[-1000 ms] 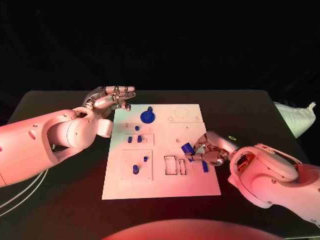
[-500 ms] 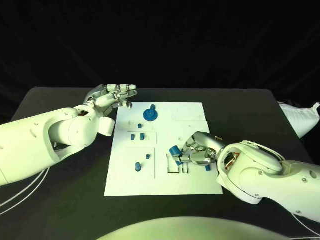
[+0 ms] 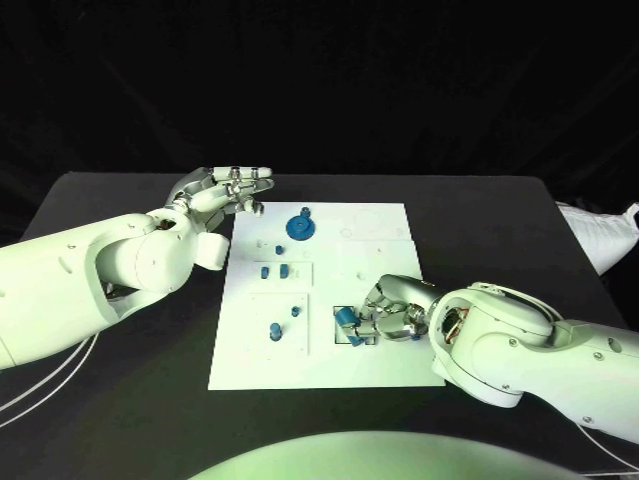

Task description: Assemble the parts on the task board

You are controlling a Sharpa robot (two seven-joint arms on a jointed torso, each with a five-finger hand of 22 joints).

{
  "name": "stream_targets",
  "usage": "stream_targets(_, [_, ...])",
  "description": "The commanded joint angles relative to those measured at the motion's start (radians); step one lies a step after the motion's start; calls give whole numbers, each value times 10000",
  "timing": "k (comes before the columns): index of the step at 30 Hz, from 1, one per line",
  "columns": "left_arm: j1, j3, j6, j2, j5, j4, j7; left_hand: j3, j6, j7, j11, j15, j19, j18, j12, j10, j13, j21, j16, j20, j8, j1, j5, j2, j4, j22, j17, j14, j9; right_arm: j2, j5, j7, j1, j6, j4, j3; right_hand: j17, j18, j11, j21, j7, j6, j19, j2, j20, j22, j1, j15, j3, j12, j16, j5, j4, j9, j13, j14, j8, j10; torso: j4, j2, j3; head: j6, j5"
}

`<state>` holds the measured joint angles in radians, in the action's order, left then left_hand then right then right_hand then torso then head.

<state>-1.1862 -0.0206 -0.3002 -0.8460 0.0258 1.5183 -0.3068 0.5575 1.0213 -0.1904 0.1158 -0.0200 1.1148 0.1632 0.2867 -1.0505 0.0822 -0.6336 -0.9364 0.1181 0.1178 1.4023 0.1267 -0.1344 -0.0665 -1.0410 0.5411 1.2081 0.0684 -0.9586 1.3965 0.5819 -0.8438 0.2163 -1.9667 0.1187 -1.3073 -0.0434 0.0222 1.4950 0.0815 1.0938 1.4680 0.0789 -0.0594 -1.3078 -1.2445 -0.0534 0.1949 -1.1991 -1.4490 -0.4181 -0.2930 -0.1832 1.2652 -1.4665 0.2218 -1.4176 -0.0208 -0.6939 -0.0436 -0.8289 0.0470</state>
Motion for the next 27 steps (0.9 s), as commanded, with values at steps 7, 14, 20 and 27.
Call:
stream_targets(7, [0, 8, 181, 23, -23, 14, -52, -69, -63, 9, 4, -29, -49, 195, 47, 96, -14, 67, -50, 16, 47, -113, 14, 15, -9, 14, -15, -66, -12, 112, 262, 83, 4, -303, 95, -6, -238, 100, -227, -116, -80, 207, 100, 159, 106, -1517, 658, -133, 425, 329, 125, 1001, 42, -124, -152, -612, -50, -83, -1, -2, 0, 0, 13])
stream_targets(14, [0, 8, 167, 5, -23, 22, -35, -71, -71, 11, 3, -28, -51, 197, 52, 106, -16, 71, -54, 17, 47, -111, 16, 15, -17, 17, -17, -70, -12, 124, 763, 88, 4, -301, 141, -7, -60, 56, -223, -248, -50, 186, -26, 140, 99, -1369, 1712, -113, 1152, 982, 256, 2996, 8, -260, -533, -579, -107, 105, 9, 1, 4, -14, 51])
stream_targets(20, [1, 8, 167, -12, -23, 23, -23, -72, -78, 10, 4, -27, -50, 198, 54, 113, -17, 72, -56, 17, 45, -111, 17, 14, -20, 18, -18, -71, -14, 101, 1159, 94, 4, -543, 130, -7, 11, 41, -233, -293, -62, 228, -65, 66, 99, -1321, 1756, -118, 1262, 1245, 310, 3055, 39, -320, -691, -566, -99, 170, 14, 5, 7, -17, 43])
stream_targets(27, [1, 8, 182, -7, -23, 8, -21, -72, -78, 10, 4, -27, -50, 198, 54, 113, -17, 72, -56, 17, 45, -111, 17, 14, -20, 18, -18, -71, -14, 143, 1462, 43, 10, -703, 76, -7, -38, 46, -277, -295, -106, 321, -43, -112, 135, -1343, 62, -158, 931, 1361, 307, 2595, 577, -504, -656, -589, -107, 81, 3, 6, 13, -12, 85])
